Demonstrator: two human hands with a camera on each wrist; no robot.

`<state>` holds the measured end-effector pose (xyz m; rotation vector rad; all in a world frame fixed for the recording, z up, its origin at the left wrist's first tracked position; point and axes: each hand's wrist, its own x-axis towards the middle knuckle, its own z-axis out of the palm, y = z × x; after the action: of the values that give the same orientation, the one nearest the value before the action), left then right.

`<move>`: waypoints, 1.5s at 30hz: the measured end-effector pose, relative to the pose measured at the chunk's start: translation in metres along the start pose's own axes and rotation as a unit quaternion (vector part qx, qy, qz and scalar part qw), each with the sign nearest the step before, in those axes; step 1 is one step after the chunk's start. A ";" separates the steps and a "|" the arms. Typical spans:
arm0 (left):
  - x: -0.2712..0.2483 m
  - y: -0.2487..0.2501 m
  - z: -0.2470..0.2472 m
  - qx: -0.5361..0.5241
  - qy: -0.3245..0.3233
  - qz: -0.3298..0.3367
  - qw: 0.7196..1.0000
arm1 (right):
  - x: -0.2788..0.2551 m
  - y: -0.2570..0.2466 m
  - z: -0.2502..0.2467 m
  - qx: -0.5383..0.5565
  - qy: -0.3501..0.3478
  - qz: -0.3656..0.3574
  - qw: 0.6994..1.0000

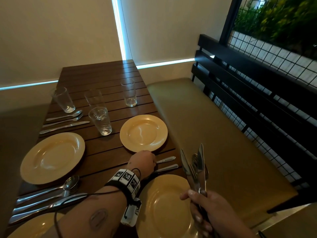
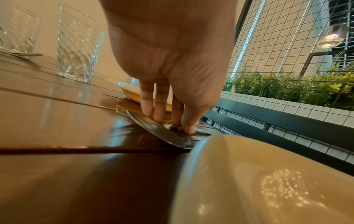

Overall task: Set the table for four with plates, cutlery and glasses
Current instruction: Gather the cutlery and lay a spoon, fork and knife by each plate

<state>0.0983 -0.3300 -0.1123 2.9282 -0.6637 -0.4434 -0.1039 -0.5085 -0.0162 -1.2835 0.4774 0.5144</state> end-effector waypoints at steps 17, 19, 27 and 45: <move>-0.156 0.046 -0.070 -0.736 0.002 -0.080 0.672 | -0.020 -0.022 0.044 -0.081 -0.122 -0.007 0.989; -0.168 0.034 -0.080 -0.746 0.047 -0.084 0.659 | -0.025 -0.023 0.048 -0.093 -0.139 -0.011 0.986; -0.220 -0.019 -0.097 -0.395 0.258 -0.130 0.872 | -0.034 -0.015 0.051 -0.146 -0.144 -0.023 0.978; -0.190 0.010 -0.088 -0.143 0.012 0.204 0.968 | -0.030 0.003 0.030 -0.112 -0.116 0.016 0.987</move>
<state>-0.0427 -0.2527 0.0223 2.4387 -1.0696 -0.4143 -0.1280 -0.4811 0.0060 -1.4099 0.2501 0.7516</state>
